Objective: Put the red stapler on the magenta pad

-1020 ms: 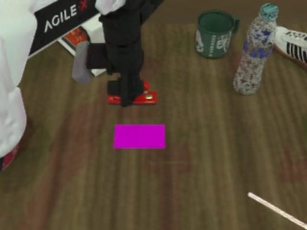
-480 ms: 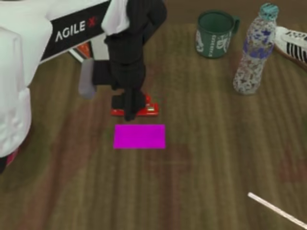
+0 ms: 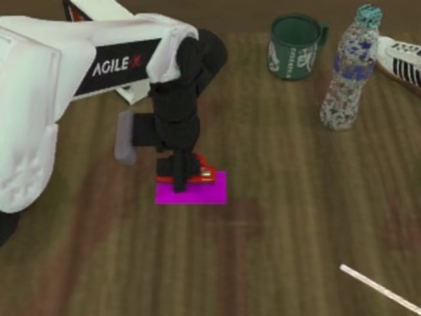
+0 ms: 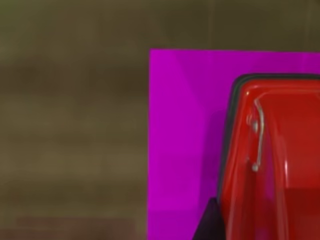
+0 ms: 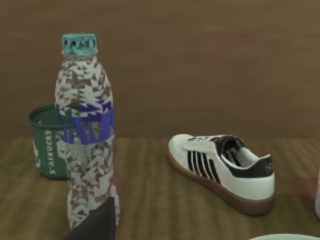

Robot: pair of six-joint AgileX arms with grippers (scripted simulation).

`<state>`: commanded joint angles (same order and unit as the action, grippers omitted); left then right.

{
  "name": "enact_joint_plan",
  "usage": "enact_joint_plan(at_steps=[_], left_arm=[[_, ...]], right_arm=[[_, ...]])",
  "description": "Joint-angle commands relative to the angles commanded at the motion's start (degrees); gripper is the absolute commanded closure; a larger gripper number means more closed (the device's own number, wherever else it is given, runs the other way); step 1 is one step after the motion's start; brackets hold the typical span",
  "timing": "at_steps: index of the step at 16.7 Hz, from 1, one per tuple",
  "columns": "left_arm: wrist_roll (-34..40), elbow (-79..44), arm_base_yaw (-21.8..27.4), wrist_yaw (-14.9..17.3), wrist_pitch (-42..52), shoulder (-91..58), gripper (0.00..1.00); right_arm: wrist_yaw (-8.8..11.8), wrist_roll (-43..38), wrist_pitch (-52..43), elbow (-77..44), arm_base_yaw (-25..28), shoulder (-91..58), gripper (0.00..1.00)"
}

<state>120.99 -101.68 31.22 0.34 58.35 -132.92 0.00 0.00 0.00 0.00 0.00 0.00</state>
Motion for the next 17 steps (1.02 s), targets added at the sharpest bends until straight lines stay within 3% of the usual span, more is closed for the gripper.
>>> enact_joint_plan(at_steps=[1, 14, 17], left_arm=[[0.0, 0.0, 0.0, 0.0, 0.0, 0.0, 1.0], [0.0, 0.0, 0.0, 0.0, 0.0, 0.0, 0.02], [0.0, 0.0, 0.0, 0.0, 0.0, 0.0, 0.0]], right_arm=[[0.0, 0.0, 0.0, 0.0, 0.0, 0.0, 0.0], [0.0, 0.0, 0.0, 0.0, 0.0, 0.0, 0.0], [0.0, 0.0, 0.0, 0.0, 0.0, 0.0, 0.0]])
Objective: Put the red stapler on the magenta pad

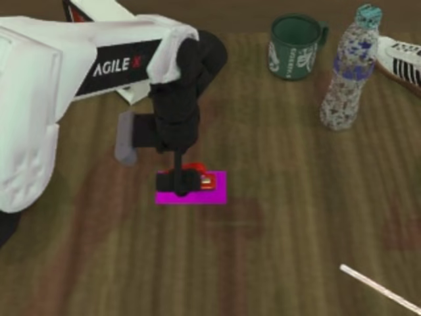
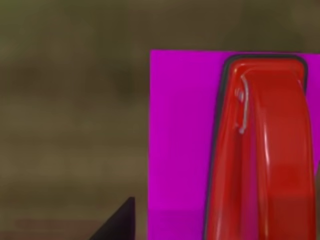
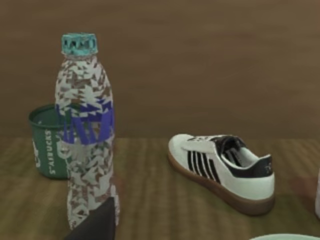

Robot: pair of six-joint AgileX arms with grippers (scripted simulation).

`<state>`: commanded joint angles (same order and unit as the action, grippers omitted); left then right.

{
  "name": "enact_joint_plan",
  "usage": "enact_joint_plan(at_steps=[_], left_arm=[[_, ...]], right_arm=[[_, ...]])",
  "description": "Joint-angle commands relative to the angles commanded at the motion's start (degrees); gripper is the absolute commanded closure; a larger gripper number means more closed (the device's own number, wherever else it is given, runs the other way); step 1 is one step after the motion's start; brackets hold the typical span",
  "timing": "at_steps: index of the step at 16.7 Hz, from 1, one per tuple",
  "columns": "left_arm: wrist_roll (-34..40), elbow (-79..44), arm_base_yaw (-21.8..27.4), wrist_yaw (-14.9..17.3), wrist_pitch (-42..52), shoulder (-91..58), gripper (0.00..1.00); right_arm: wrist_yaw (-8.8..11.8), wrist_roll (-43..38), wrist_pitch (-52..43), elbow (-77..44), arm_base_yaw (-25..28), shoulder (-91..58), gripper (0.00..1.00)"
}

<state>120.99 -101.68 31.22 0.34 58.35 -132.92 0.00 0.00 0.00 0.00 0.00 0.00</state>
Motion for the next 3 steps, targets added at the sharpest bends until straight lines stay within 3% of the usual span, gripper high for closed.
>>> enact_joint_plan(at_steps=[3], left_arm=[[0.0, 0.0, 0.0, 0.0, 0.0, 0.0, 0.0]], right_arm=[[0.0, 0.0, 0.0, 0.0, 0.0, 0.0, 0.0]])
